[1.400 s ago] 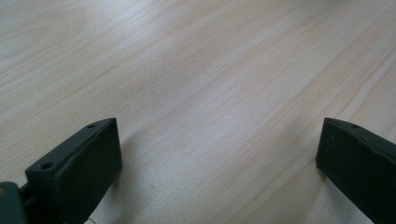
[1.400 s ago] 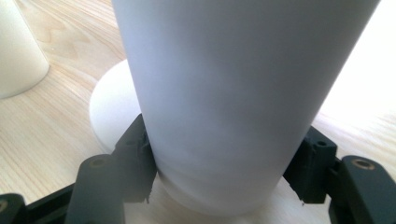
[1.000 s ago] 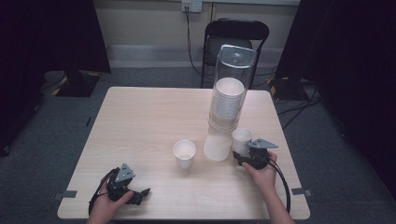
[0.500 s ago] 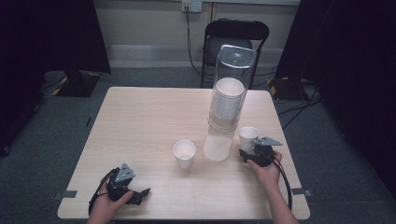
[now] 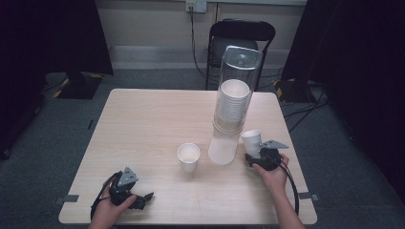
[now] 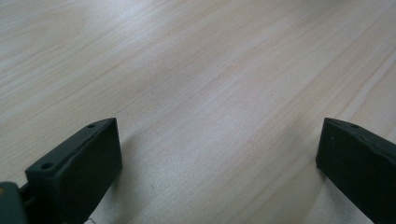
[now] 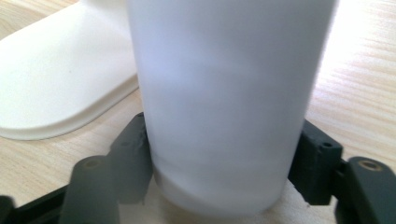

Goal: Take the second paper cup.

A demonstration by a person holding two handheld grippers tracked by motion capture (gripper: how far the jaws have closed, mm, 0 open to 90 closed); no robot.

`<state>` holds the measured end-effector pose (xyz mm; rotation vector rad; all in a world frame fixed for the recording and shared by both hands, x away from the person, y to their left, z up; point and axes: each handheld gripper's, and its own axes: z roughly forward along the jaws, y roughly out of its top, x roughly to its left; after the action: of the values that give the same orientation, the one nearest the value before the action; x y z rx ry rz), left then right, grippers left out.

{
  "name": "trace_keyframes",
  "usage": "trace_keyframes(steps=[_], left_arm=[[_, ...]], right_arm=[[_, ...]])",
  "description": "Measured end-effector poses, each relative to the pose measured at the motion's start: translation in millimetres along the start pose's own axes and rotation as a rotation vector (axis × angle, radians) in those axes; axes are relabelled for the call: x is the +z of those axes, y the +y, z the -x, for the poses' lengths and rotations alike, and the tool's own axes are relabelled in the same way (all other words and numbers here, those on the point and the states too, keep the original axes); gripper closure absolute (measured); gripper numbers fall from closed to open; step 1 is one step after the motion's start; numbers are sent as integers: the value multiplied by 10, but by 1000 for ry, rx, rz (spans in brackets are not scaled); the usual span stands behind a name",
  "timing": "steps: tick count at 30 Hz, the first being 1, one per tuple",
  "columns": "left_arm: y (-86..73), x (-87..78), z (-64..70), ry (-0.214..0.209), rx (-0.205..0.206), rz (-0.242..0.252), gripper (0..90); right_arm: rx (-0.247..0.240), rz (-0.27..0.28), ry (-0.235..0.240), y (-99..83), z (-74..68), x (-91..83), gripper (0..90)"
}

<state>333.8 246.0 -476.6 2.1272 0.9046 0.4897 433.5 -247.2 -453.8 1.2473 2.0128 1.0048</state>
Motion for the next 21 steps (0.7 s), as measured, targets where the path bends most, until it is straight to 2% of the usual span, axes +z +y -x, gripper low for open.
trace_keyframes(steps=[4,13,16,21], left_arm=[[5,5,2,1,-7,3,0],[5,5,-1,2,-4,1,0],[6,4,-1,2,-4,0,0],[8,7,-4,3,-2,0,0]], right_arm=[[-2,-20,4,-8,-5,-3,339],[-21,-19,20,-24,-11,-22,351],[-15,-3,22,-32,-2,-40,352],[-16,68,24,-61,-2,-103,355]])
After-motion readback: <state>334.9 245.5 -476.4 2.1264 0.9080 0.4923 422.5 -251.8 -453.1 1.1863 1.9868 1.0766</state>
